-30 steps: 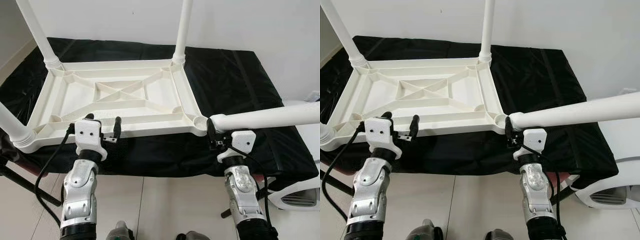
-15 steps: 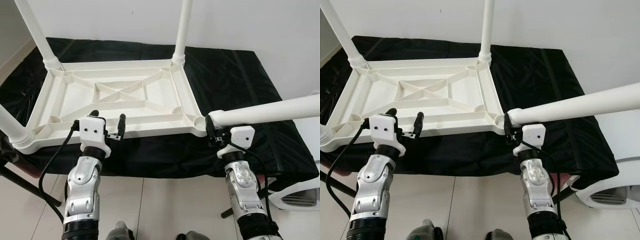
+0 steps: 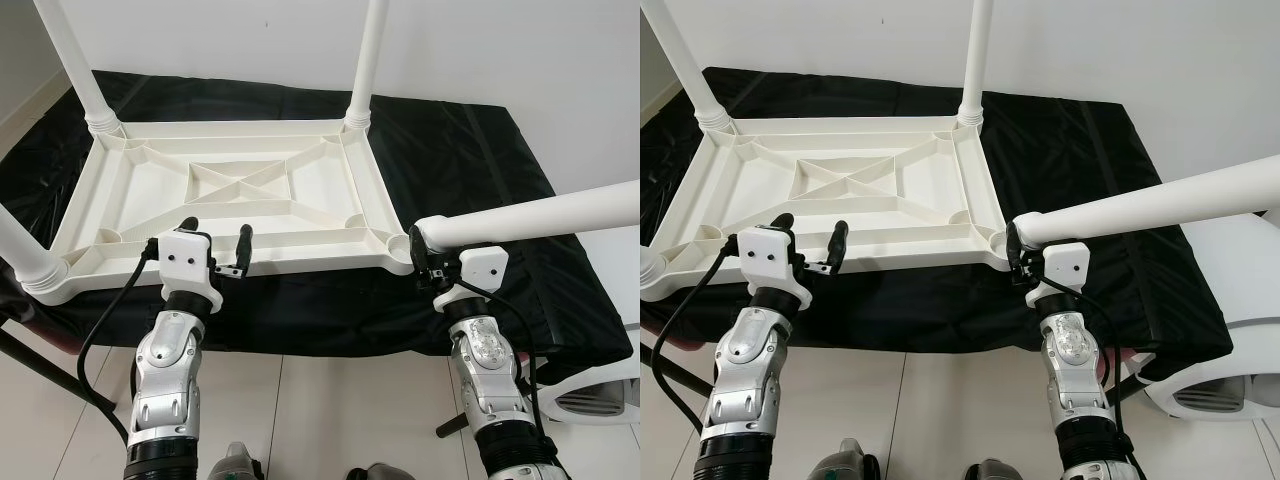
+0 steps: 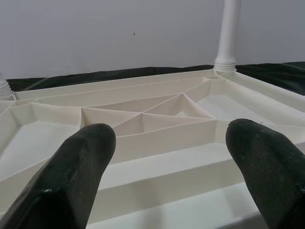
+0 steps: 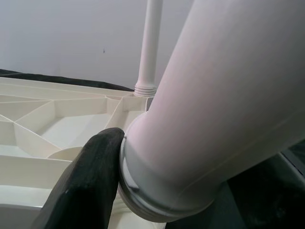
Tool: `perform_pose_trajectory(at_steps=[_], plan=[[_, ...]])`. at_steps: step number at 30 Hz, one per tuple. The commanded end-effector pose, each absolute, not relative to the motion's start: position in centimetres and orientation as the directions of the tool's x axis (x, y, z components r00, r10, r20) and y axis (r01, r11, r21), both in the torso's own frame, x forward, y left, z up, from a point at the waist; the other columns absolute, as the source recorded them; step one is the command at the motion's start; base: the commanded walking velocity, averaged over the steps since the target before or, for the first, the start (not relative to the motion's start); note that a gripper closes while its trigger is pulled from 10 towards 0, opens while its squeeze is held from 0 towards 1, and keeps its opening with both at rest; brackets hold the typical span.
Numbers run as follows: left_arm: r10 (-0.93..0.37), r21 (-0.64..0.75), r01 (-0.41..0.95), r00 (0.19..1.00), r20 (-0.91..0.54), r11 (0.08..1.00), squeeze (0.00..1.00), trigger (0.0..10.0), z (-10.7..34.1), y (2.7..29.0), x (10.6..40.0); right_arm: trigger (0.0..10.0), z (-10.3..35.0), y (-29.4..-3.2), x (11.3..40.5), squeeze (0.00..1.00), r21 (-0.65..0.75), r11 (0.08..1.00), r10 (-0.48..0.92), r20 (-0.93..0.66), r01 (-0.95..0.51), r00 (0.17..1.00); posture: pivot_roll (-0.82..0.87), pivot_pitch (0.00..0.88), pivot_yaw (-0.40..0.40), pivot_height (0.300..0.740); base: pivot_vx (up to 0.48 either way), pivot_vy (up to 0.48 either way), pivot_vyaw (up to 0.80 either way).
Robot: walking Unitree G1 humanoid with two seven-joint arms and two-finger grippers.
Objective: Building children table
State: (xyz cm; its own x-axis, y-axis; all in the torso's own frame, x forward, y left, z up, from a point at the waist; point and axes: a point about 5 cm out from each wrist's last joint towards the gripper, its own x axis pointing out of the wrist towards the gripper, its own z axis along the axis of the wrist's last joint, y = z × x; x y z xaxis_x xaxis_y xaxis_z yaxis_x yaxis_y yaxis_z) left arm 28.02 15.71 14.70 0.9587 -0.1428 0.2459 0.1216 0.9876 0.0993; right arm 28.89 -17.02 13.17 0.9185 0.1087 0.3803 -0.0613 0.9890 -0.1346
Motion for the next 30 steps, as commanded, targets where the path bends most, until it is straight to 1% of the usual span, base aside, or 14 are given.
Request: perform_pose_trajectory(at_steps=[1, 11, 20, 24, 27, 29, 30], plan=[[-0.032, 0.063, 0.017, 0.968, 0.249, 0.998, 0.00, 10.0, 14.4, 15.7, 27.9, 10.0, 13.2, -17.3, 29.0, 0.00, -0.133, 0.990, 0.101, 0.377, -0.055, 0.921, 0.03, 0.000, -0.067, 0.740, 0.000, 0.000, 0.00], [-0.062, 0.085, 0.042, 0.965, 0.254, 0.995, 0.00, 10.0, 14.6, 15.4, 28.0, 10.0, 13.3, -17.4, 29.1, 0.00, -0.130, 0.991, 0.090, 0.381, -0.043, 0.920, 0.02, 0.000, -0.060, 0.740, 0.000, 0.000, 0.00], [-0.061, 0.097, 0.036, 0.963, 0.262, 0.995, 0.00, 10.0, 15.0, 15.8, 28.2, 10.0, 13.5, -17.1, 29.3, 0.00, -0.125, 0.991, 0.091, 0.388, -0.045, 0.917, 0.02, 0.000, -0.050, 0.740, 0.000, 0.000, 0.00], [-0.111, 0.126, 0.079, 0.955, 0.276, 0.989, 0.00, 10.0, 15.5, 15.1, 28.3, 10.0, 13.7, -17.1, 29.3, 0.00, -0.127, 0.991, 0.089, 0.394, -0.041, 0.915, 0.02, 0.000, -0.045, 0.740, 0.000, 0.000, 0.00], [-0.119, 0.131, 0.085, 0.953, 0.278, 0.988, 0.00, 10.0, 15.5, 15.0, 28.3, 10.0, 13.7, -17.1, 29.3, 0.00, -0.127, 0.991, 0.089, 0.396, -0.041, 0.914, 0.02, 0.000, -0.045, 0.740, 0.000, 0.000, 0.00], [-0.169, 0.135, 0.134, 0.940, 0.297, 0.982, 0.00, 10.0, 16.1, 14.1, 28.6, 10.0, 14.2, -16.9, 29.7, 0.00, -0.132, 0.989, 0.112, 0.405, -0.064, 0.908, 0.04, 0.000, -0.059, 0.740, 0.000, 0.000, 0.00], [-0.169, 0.135, 0.134, 0.940, 0.297, 0.982, 0.00, 10.0, 16.1, 14.1, 28.6, 10.0, 14.2, -16.9, 29.7, 0.00, -0.132, 0.989, 0.112, 0.405, -0.064, 0.908, 0.04, 0.000, -0.059, 0.740, 0.000, 0.000, 0.00]])
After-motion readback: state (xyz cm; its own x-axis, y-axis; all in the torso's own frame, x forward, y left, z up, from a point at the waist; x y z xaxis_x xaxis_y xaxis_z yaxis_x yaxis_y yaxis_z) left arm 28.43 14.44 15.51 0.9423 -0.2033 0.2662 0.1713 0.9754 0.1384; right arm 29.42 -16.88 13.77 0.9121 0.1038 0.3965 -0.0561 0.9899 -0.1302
